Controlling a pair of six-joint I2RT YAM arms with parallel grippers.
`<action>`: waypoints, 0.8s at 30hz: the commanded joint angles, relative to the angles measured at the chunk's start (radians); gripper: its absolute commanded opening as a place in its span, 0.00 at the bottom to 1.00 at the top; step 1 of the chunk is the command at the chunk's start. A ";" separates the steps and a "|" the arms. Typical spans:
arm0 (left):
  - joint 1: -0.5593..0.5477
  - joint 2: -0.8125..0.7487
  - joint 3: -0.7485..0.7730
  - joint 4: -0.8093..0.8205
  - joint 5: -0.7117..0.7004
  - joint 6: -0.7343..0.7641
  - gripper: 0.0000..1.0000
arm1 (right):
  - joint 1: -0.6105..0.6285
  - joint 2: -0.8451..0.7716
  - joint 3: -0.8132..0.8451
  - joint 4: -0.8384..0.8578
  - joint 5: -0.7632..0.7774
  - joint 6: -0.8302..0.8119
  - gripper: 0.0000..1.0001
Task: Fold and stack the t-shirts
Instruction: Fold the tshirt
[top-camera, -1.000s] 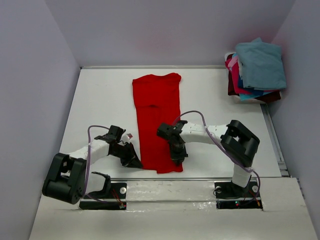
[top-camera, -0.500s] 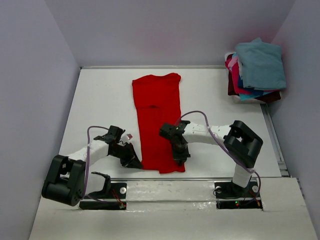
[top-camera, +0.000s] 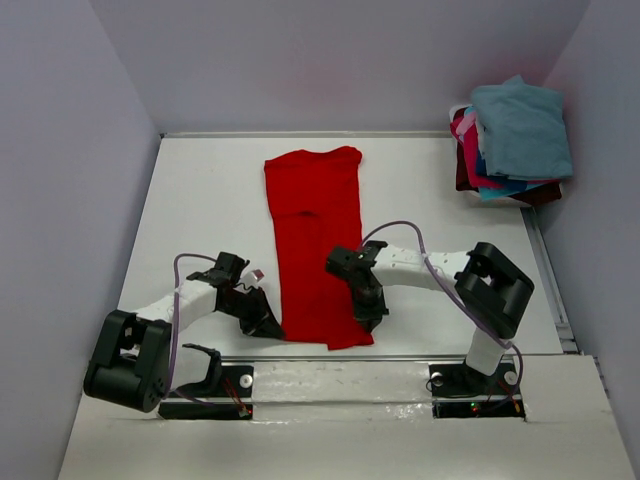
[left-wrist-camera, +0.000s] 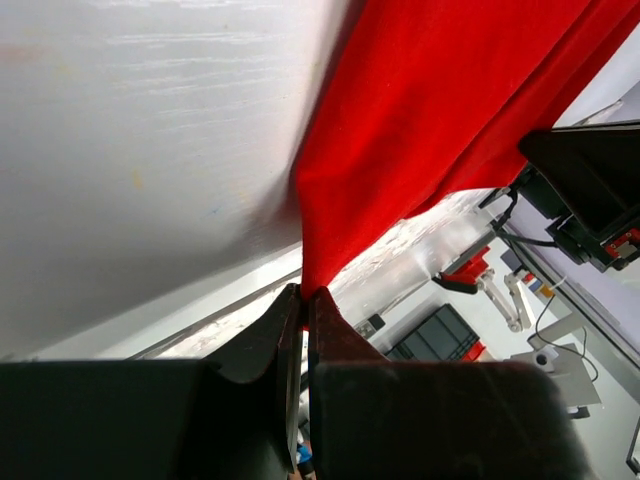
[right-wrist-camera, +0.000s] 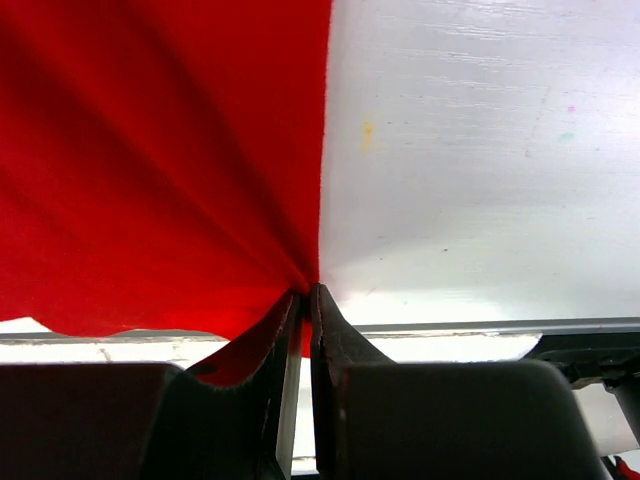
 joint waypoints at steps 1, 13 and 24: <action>0.012 -0.023 -0.016 -0.042 0.016 0.016 0.06 | -0.011 -0.043 -0.007 -0.045 0.036 0.008 0.14; 0.012 -0.034 -0.036 -0.076 0.029 0.039 0.06 | -0.011 -0.011 0.024 -0.031 0.013 -0.027 0.14; 0.021 -0.051 -0.058 -0.096 0.033 0.050 0.06 | -0.011 -0.015 -0.022 -0.015 0.001 -0.038 0.14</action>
